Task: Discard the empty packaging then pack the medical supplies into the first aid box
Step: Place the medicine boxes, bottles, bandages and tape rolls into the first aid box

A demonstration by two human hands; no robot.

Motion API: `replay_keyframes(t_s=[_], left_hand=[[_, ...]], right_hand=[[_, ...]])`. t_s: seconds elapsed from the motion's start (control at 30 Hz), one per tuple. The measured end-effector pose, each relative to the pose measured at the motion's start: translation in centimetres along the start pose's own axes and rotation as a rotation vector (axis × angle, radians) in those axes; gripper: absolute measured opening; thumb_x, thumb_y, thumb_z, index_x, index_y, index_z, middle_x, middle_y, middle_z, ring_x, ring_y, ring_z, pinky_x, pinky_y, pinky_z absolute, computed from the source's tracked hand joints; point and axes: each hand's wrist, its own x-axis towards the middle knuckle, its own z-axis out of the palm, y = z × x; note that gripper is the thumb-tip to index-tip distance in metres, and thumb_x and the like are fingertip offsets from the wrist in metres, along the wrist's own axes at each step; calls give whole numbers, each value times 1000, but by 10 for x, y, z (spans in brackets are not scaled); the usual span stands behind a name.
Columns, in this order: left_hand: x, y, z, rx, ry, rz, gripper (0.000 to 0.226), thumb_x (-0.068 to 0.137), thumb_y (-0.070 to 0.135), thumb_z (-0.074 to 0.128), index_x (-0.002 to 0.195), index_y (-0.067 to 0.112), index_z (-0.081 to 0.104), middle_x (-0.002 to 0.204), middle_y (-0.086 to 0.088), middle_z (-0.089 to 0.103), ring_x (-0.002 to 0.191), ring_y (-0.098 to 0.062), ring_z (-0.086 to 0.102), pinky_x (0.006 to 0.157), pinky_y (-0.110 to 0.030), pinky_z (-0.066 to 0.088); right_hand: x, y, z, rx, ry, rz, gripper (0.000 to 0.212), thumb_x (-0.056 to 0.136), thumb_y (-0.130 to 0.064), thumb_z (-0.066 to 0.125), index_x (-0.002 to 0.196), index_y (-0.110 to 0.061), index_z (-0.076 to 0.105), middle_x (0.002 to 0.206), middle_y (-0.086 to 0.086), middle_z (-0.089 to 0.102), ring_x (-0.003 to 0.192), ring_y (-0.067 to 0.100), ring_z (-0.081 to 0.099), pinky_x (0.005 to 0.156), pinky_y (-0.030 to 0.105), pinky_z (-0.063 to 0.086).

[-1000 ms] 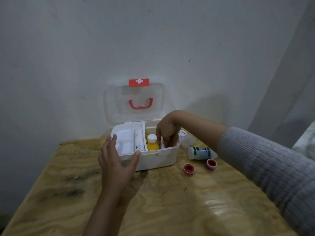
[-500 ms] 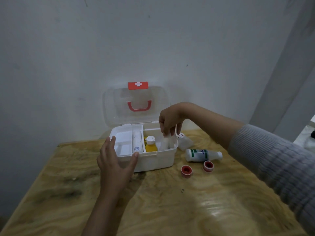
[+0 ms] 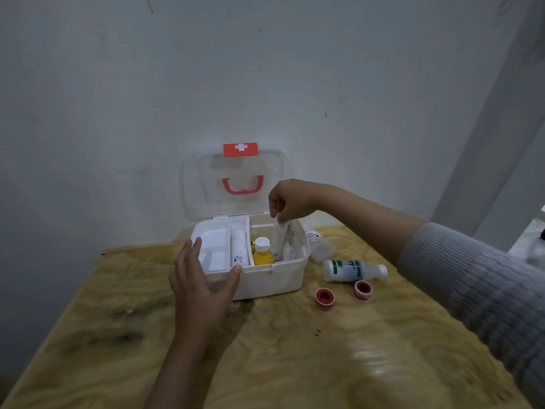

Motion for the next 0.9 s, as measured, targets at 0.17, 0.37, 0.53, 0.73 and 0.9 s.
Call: replay_keyframes(t_s=[0.17, 0.37, 0.53, 0.73, 0.9], left_hand=[[0, -1, 0, -5, -3, 13, 84, 75, 45, 68, 143, 29, 23, 153, 2, 21, 135, -23, 21, 103, -44, 32], [-1, -1, -1, -3, -6, 11, 84, 74, 46, 68, 143, 31, 21, 153, 3, 20, 135, -23, 20, 103, -45, 32], [0, -1, 0, 0, -6, 11, 84, 74, 47, 68, 142, 33, 21, 153, 4, 20, 136, -24, 21, 102, -47, 33], [1, -1, 0, 6, -6, -3, 84, 75, 48, 67, 143, 34, 20, 153, 6, 19, 136, -23, 20, 103, -47, 32], [0, -1, 0, 8, -9, 8, 83, 75, 47, 66, 143, 31, 21, 153, 3, 19, 136, -24, 20, 103, -46, 31]], right_hand=[[6, -3, 12, -44, 32, -65, 14, 79, -12, 68, 93, -13, 70, 91, 1, 61, 82, 16, 55, 69, 26, 42], [8, 1, 19, -67, 181, -135, 15, 79, -2, 63, 91, -7, 70, 94, 9, 69, 83, 20, 60, 72, 28, 47], [0, 8, 17, 17, 211, -172, 20, 82, -4, 64, 101, -5, 69, 103, 9, 71, 83, 13, 59, 74, 20, 42], [-31, 30, 1, 121, 326, -142, 22, 81, -8, 66, 102, -11, 69, 104, 4, 72, 86, 14, 65, 63, 2, 38], [-86, 68, 6, 164, 264, -10, 16, 80, -12, 69, 96, -17, 69, 95, -2, 71, 77, 3, 64, 61, 3, 44]])
